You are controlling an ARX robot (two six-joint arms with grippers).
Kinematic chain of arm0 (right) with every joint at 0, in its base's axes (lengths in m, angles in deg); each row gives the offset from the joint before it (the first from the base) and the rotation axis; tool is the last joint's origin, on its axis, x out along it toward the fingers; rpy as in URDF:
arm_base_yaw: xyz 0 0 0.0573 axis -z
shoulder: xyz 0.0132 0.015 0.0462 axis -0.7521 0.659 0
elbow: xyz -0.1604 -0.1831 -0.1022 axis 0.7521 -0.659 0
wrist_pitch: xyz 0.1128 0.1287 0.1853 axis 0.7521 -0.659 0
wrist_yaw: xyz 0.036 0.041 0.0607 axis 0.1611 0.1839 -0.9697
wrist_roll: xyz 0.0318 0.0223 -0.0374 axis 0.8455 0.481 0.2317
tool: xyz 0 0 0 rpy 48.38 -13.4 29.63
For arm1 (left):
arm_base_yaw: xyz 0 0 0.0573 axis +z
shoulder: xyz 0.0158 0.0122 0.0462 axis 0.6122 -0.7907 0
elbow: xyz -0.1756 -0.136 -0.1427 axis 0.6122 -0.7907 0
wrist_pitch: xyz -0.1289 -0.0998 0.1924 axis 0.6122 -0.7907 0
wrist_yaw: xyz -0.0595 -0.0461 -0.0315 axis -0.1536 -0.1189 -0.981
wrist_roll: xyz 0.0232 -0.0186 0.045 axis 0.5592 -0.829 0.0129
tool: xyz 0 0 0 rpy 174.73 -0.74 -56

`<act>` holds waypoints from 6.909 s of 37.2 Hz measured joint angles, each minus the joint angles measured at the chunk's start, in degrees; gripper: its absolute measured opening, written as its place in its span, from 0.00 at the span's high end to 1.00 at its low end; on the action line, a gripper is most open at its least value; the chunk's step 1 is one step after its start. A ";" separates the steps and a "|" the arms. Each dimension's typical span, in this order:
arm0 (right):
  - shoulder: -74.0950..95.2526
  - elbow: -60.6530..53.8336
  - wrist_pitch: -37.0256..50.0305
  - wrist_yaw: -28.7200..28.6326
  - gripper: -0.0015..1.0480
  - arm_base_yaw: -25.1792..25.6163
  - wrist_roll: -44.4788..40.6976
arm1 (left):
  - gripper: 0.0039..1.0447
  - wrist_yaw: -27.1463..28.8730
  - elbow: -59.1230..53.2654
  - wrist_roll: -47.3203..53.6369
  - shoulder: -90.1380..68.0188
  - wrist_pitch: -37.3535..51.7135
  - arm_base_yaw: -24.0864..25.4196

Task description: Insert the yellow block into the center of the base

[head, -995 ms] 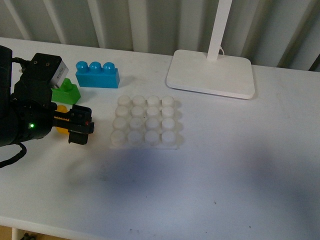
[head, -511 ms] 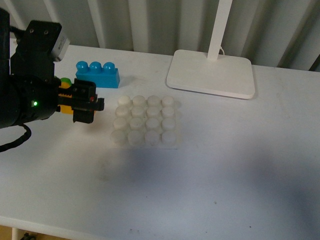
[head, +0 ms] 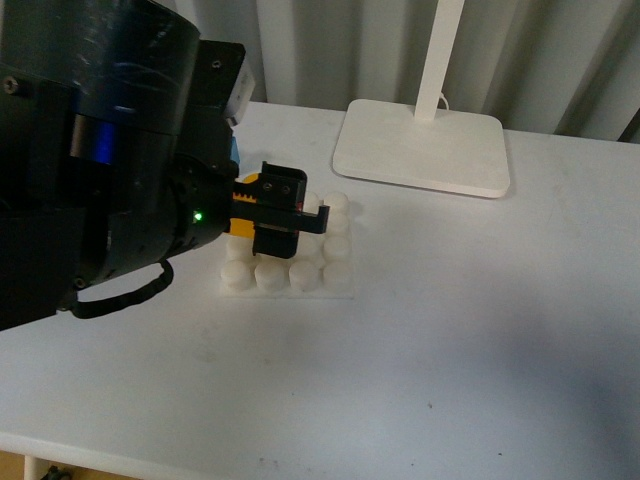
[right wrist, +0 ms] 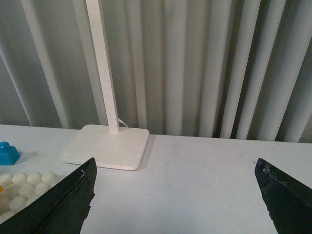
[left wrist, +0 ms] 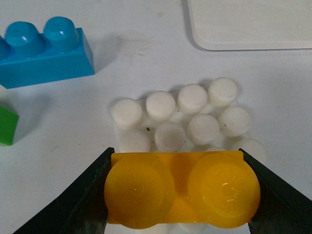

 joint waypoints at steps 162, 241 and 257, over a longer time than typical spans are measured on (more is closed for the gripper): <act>0.00 0.00 0.00 0.00 0.09 0.00 0.00 | 0.38 9.09 1.05 -8.48 -19.85 25.86 -5.60; 0.00 0.00 0.00 0.02 0.09 0.00 0.00 | 0.85 -10.56 -38.49 5.53 54.66 16.72 27.76; 0.00 0.00 0.00 0.00 0.09 0.00 0.00 | 0.96 -10.54 -41.79 6.16 74.69 0.31 27.80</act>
